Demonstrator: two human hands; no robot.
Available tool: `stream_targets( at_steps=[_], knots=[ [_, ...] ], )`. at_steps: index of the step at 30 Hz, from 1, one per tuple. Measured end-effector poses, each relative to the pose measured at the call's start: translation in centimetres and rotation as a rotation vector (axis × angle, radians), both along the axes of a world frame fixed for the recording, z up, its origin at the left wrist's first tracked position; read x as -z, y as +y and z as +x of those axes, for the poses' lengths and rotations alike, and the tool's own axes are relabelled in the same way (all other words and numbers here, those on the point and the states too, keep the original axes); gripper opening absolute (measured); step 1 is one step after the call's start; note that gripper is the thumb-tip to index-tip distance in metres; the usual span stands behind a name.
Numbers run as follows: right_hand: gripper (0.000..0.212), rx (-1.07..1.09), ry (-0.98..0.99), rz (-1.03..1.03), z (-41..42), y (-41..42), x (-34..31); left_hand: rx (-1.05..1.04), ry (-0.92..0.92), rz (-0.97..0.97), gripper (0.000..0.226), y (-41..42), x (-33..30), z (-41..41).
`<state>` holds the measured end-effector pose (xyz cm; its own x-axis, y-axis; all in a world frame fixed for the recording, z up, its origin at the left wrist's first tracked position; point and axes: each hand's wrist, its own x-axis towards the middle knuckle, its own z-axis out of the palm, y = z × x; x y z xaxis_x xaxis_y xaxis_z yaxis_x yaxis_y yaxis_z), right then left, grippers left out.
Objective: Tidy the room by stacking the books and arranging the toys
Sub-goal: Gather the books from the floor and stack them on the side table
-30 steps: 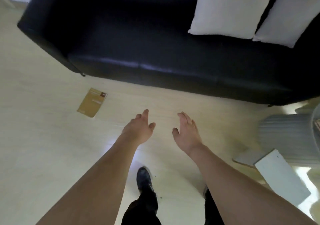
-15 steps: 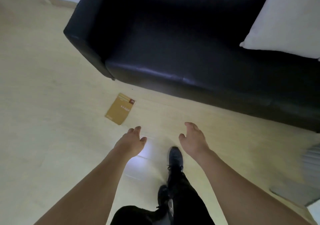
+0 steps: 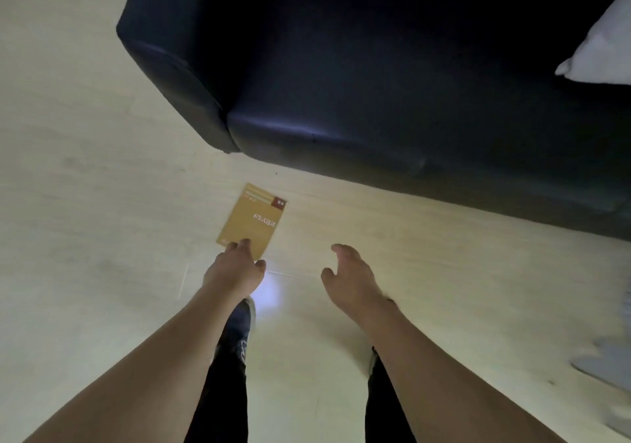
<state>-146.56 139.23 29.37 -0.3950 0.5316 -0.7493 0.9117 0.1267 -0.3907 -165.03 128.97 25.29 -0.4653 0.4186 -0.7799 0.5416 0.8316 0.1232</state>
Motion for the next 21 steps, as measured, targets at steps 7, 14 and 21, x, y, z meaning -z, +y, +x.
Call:
stream_targets(
  at_steps=[7, 14, 21],
  knots=[
    [0.059, 0.069, -0.059, -0.011, -7.4, -3.3, 17.7, -0.037, -0.035, -0.037, 0.058, -0.4, 17.9, -8.7],
    [0.062, 0.059, -0.072, 0.016, -10.8, -6.9, 36.5, -0.097, 0.086, -0.008, 0.086, -1.4, 37.0, -12.4],
    [0.066, 0.022, -0.062, -0.008, -10.3, -9.5, 44.7, -0.327, 0.217, -0.026, 0.085, -2.8, 45.6, -12.7]
  ],
)
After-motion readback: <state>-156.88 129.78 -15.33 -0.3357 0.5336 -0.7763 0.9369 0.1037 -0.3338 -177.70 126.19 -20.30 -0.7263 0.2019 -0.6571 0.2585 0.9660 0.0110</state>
